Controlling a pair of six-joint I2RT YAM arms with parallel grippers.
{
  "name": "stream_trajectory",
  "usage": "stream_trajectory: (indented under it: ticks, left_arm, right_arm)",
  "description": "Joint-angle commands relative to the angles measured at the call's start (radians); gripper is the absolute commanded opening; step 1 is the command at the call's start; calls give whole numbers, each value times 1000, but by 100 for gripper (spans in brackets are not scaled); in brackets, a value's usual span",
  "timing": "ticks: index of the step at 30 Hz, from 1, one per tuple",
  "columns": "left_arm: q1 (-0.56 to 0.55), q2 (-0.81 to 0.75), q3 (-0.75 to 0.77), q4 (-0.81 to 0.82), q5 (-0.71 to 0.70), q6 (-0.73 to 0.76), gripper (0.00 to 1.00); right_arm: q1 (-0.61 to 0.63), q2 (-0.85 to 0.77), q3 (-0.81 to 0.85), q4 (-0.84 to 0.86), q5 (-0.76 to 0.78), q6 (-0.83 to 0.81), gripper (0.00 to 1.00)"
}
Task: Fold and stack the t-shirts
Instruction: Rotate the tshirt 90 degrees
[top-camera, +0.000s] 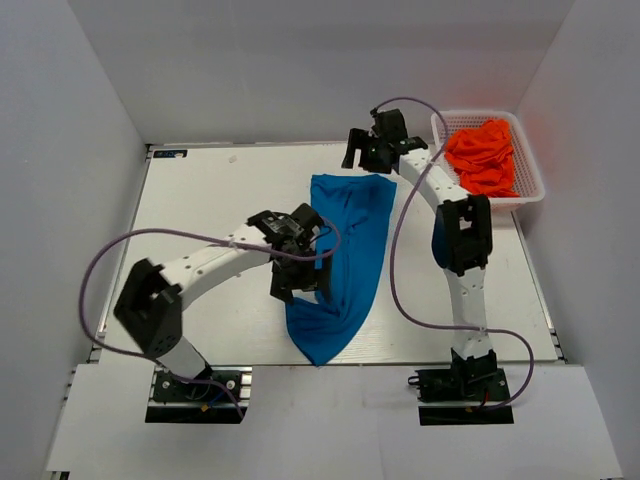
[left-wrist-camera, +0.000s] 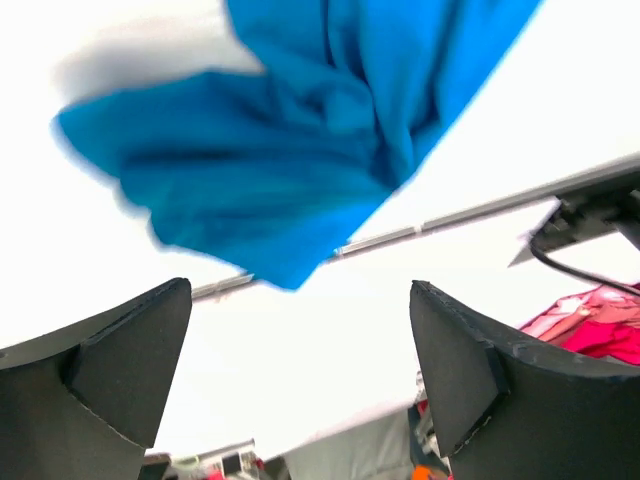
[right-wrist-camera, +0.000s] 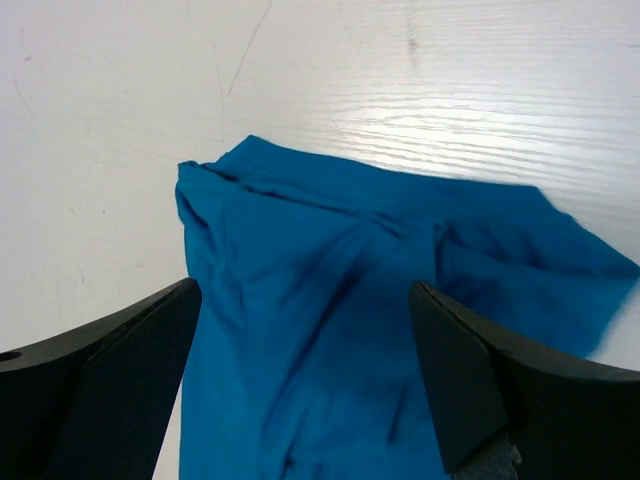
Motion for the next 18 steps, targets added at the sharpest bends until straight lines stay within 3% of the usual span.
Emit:
stream_trajectory:
  ticks: [1, 5, 8, 11, 13, 18]
  left_arm:
    - [-2, -156, 34, -95, -80, -2, 100]
    - [13, -244, -21, -124, -164, -35, 100]
    - [23, -282, -59, -137, -264, -81, 100]
    - [23, -305, -82, -123, -278, -95, 100]
    - [23, -323, -141, -54, -241, -104, 100]
    - [23, -353, -196, 6, -277, -104, 100]
  right_arm:
    - [53, -170, -86, -93, 249, -73, 90]
    - [132, -182, -152, -268, 359, -39, 90]
    - [201, -222, -276, -306, 425, 5, 90]
    - [254, -259, -368, -337, 446, 86, 90]
    - [283, -282, -405, -345, 448, 137, 90]
    - [319, -325, -623, -178, 328, 179, 90]
